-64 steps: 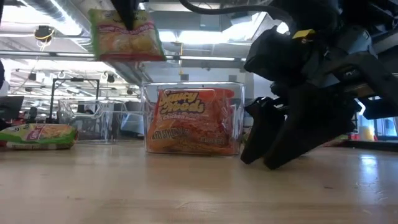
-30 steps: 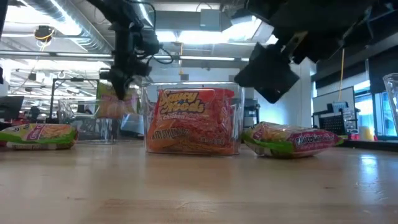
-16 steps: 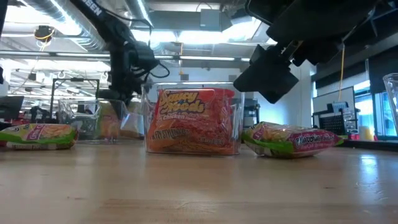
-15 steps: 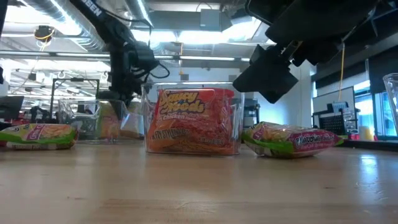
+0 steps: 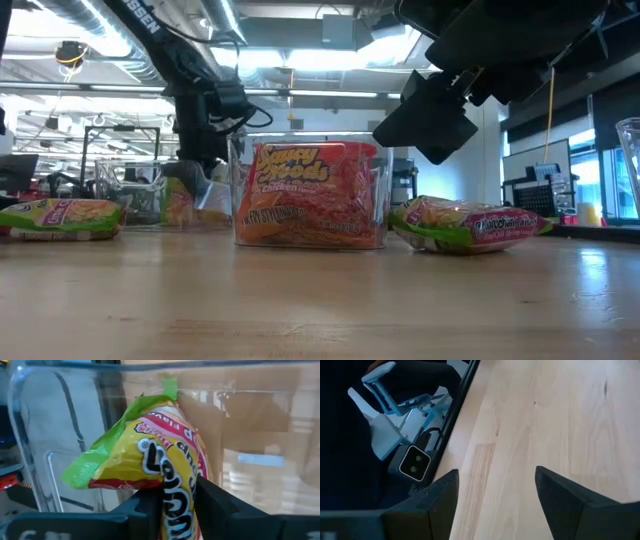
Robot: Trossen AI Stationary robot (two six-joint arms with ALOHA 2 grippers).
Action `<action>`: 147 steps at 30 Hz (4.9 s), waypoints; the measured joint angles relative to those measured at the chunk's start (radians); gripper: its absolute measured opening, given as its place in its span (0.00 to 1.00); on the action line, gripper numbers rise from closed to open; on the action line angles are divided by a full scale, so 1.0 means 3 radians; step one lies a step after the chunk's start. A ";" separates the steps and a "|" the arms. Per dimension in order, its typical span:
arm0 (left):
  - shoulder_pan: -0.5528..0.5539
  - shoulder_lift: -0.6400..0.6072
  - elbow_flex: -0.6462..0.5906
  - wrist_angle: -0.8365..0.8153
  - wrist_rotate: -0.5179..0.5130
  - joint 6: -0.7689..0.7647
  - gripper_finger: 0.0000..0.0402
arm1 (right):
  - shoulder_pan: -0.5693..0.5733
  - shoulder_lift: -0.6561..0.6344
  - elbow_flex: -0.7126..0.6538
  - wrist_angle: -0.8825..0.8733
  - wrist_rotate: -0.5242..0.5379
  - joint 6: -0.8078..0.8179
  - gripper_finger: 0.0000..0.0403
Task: Sort Maruchan noodles
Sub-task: Put the bottom left green noodle pack into the top transparent bin, then put the bottom green noodle pack into the top transparent bin
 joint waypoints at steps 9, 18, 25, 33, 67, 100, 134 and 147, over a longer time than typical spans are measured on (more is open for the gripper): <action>-0.0125 0.0000 0.0044 0.0318 -0.0552 -0.0134 0.29 | 0.0000 -0.0005 0.0001 0.0008 0.0085 -0.0055 0.59; -0.0141 -0.0017 0.0156 0.0270 -0.0628 -0.0246 0.29 | 0.0001 -0.0005 0.0003 0.0003 0.0078 -0.0055 0.59; -0.0167 -0.0052 0.0486 -0.0166 -0.0579 -0.0554 0.29 | 0.0001 -0.0005 0.0004 -0.0054 0.0050 -0.0055 0.59; -0.0333 -0.0314 0.1032 -0.0656 -0.0359 -0.1106 0.29 | 0.0001 -0.0005 0.0004 -0.0078 0.0050 -0.0027 0.59; -0.3548 -0.0842 0.0959 -0.1315 0.0151 -0.4589 0.29 | -0.0120 -0.0760 0.0312 -0.3569 0.1960 -0.0065 0.59; -0.5172 -0.0170 -0.0119 0.1690 -0.0444 -0.5377 0.29 | 0.0583 -0.0006 0.0336 -0.1710 0.1218 0.0690 0.59; -0.4915 0.0880 -0.0115 0.1690 -0.1512 -0.6427 0.29 | 0.0613 0.0697 0.1900 -0.2988 0.1821 0.0235 0.59; -0.5223 0.1034 -0.0118 0.3198 -0.1124 -0.5403 0.29 | 0.0423 0.0731 0.1467 -0.3222 0.2621 0.0900 0.59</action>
